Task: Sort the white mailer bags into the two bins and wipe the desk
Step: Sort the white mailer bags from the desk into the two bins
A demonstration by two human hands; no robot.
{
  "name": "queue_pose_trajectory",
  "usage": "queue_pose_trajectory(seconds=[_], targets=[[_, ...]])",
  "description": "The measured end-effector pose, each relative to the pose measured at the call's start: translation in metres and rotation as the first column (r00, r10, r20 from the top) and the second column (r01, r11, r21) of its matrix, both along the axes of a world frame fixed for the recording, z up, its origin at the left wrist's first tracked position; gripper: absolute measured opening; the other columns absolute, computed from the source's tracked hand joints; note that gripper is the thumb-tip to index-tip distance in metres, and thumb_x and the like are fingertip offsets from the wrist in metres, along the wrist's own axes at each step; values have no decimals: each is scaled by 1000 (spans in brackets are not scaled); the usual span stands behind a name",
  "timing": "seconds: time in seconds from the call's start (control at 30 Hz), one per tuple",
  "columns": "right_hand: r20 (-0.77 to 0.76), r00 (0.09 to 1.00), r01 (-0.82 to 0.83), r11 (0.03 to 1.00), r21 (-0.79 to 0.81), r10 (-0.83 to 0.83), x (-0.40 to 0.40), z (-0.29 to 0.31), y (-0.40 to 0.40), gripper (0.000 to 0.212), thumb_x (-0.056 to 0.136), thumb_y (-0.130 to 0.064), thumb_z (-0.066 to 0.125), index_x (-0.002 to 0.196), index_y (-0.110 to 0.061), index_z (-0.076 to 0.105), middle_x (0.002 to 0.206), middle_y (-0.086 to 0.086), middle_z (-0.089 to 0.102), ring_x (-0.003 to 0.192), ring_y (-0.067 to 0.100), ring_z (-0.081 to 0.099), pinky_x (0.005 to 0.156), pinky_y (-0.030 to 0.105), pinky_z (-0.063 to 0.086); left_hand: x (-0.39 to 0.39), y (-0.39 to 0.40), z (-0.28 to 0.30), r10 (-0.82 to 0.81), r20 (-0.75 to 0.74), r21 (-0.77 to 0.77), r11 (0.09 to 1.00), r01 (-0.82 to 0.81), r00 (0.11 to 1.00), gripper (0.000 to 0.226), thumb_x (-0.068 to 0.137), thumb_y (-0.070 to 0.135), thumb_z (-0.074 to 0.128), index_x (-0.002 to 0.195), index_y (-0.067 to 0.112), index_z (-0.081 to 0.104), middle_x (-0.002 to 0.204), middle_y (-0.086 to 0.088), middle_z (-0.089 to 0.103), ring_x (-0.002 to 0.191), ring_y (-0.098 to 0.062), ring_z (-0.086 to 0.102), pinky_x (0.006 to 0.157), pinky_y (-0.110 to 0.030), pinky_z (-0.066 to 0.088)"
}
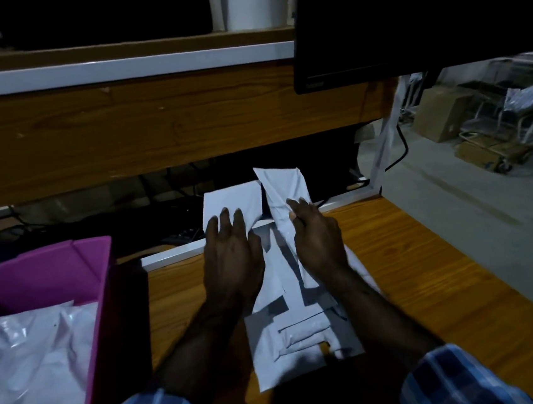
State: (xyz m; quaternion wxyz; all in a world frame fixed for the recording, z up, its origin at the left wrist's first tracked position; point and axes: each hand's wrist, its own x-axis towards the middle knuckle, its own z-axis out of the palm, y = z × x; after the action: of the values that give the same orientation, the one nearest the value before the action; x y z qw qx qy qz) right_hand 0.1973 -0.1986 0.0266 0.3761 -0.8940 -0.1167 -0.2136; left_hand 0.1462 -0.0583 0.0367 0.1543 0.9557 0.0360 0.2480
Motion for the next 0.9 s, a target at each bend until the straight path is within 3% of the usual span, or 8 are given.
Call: queue_pose_trajectory(seconds=[0.13,0.33,0.43,0.6,0.73,0.83,0.9], targets=[[-4,999,-47,994,95,48,-17,25,36,33,100,-17,47,131,-16,59,139,10,54,133,23,45,106,32,37,-21,40,29,45,35,11,999,-45,998,57,93,31,27,133,-2,49,139,-25,47,133,-36,38,116,-43,23],[-52,978,-190,963,191,203,-67,59,124,32,101,-20,47,130,-20,59,133,2,60,125,19,52,103,27,41,-77,128,58,113,109,24,993,-117,988,52,87,22,36,127,-6,54,132,-29,51,127,-39,43,111,-47,30],[-60,965,-240,953,185,254,-92,68,175,32,100,-17,48,129,-18,61,130,3,62,122,19,55,107,38,39,-101,183,58,130,75,62,989,-135,989,55,87,27,32,125,-6,55,128,-28,55,123,-40,48,108,-48,34],[-165,954,-227,963,143,249,-132,71,257,33,99,-20,50,130,-27,60,126,0,64,114,18,60,87,21,46,-144,258,49,158,24,131,978,-160,987,53,84,26,33,115,-7,60,112,-30,61,103,-44,56,91,-50,45],[-218,960,-165,985,59,174,-160,65,306,36,97,-18,53,132,-29,57,128,2,63,110,21,60,86,27,51,-167,294,34,177,-44,139,976,-170,983,47,82,20,36,108,-8,64,110,-30,62,103,-44,58,94,-50,46],[-228,964,-144,990,3,141,-174,57,326,38,97,-15,53,133,-25,56,129,3,62,111,22,61,89,33,54,-173,307,20,176,-189,200,970,-138,966,54,84,24,22,95,-4,67,111,-25,63,108,-43,53,97,-50,41],[-240,964,-123,992,-27,113,-179,49,333,39,97,-12,52,135,-22,54,131,2,61,113,20,61,86,30,54,-172,314,9,183,-246,143,978,-151,952,59,84,30,18,99,-2,64,109,-25,62,105,-43,53,93,-50,41]])
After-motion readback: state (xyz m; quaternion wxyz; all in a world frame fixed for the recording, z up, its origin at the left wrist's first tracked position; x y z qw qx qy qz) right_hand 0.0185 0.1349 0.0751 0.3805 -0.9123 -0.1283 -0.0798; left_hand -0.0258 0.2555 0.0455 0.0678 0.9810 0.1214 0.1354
